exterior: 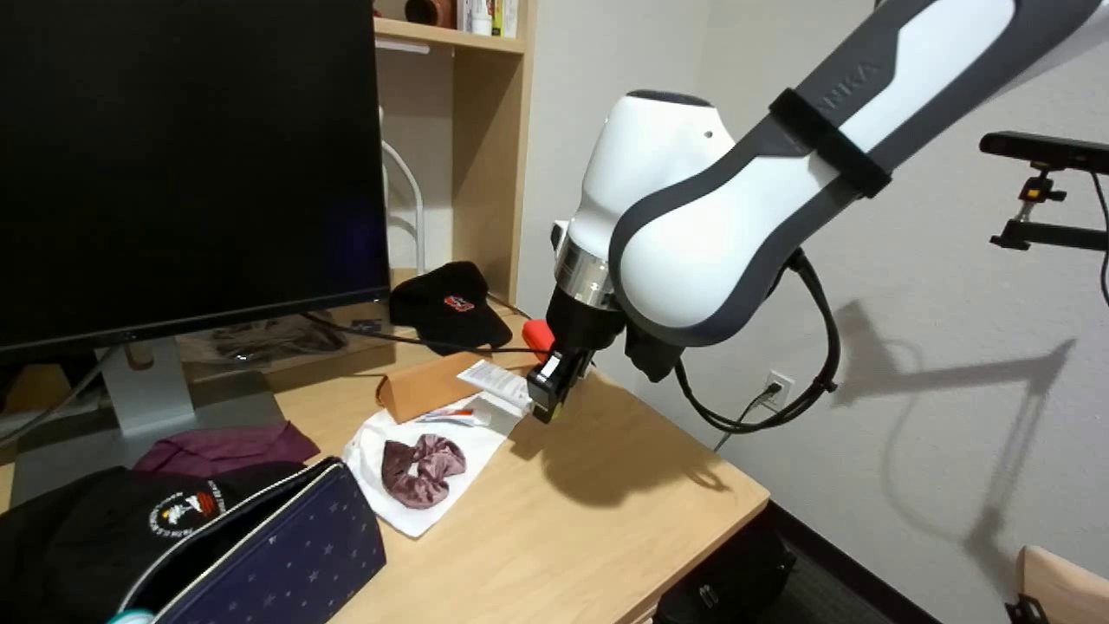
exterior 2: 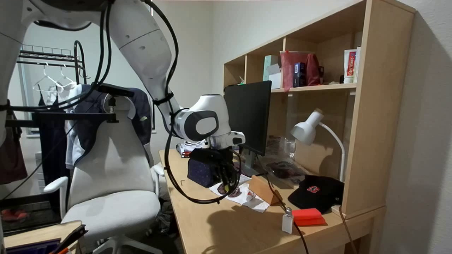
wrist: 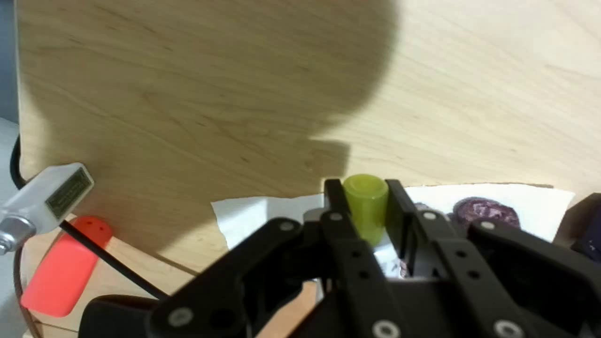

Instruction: Take the orange object from near the tube and put it on the orange object then move the tube to the left on the white cloth

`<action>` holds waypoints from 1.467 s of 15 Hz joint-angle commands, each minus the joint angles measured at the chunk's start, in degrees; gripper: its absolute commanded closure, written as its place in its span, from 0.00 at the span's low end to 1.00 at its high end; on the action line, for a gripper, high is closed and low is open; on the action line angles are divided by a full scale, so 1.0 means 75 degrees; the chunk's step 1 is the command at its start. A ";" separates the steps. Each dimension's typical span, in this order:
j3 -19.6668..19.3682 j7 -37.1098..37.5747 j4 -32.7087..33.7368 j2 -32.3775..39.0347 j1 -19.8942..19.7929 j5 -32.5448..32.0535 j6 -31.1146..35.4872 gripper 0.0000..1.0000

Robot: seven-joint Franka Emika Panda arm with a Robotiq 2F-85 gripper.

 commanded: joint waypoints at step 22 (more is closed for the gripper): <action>-0.0327 -0.0478 0.2852 0.2619 0.0639 -0.0732 -0.0974 0.49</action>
